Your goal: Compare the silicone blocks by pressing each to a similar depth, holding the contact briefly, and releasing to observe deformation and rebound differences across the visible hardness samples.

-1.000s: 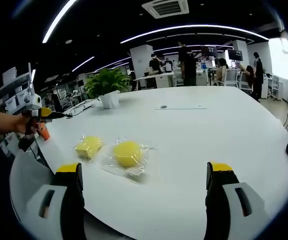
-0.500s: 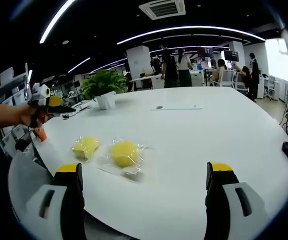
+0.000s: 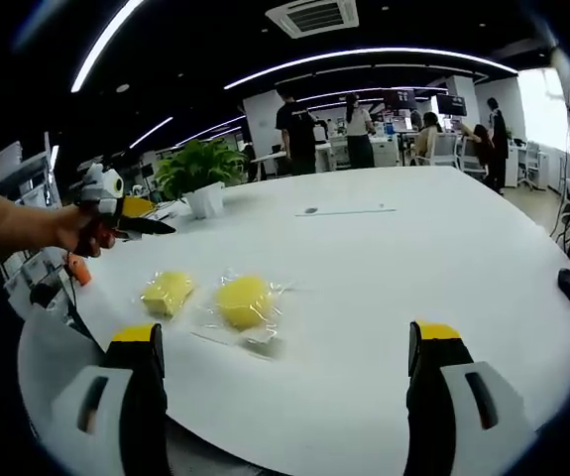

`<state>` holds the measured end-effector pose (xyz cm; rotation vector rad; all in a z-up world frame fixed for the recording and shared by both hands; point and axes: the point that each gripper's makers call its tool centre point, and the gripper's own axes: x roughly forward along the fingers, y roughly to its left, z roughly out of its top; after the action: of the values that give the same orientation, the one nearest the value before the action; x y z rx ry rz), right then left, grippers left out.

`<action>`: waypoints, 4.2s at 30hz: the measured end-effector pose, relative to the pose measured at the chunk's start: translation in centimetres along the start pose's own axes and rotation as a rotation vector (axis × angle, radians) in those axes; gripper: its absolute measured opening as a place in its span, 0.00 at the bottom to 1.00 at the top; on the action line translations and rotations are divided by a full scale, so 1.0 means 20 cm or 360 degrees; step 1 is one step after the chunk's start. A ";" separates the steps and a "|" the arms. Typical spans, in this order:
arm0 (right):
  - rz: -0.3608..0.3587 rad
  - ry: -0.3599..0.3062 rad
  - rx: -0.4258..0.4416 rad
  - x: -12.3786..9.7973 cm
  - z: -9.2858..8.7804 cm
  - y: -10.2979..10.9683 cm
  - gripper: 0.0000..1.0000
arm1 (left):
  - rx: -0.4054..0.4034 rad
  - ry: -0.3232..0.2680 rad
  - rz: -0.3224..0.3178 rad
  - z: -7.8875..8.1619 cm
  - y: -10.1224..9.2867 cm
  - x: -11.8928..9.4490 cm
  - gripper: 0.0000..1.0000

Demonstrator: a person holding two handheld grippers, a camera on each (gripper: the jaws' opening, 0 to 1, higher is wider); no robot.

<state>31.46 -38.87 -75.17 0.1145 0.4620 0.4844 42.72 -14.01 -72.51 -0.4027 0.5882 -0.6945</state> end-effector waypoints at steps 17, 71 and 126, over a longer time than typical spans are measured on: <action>-0.0059 0.0019 0.0035 -0.04 -0.07 -0.06 0.96 | -0.0223 0.0177 -0.0004 -0.14 0.07 0.29 0.94; -0.0037 0.0048 0.0077 -0.06 -0.09 -0.05 0.96 | -0.0622 0.0412 0.0296 -0.47 0.21 0.56 0.00; 0.0259 -0.0092 -0.0056 0.10 0.15 -0.11 0.96 | 0.0353 0.0176 -0.0247 0.06 -0.45 0.27 0.00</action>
<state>35.26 -39.86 -73.73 0.1327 0.3890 0.6471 42.59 -23.98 -68.79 -0.2054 0.5813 -0.9256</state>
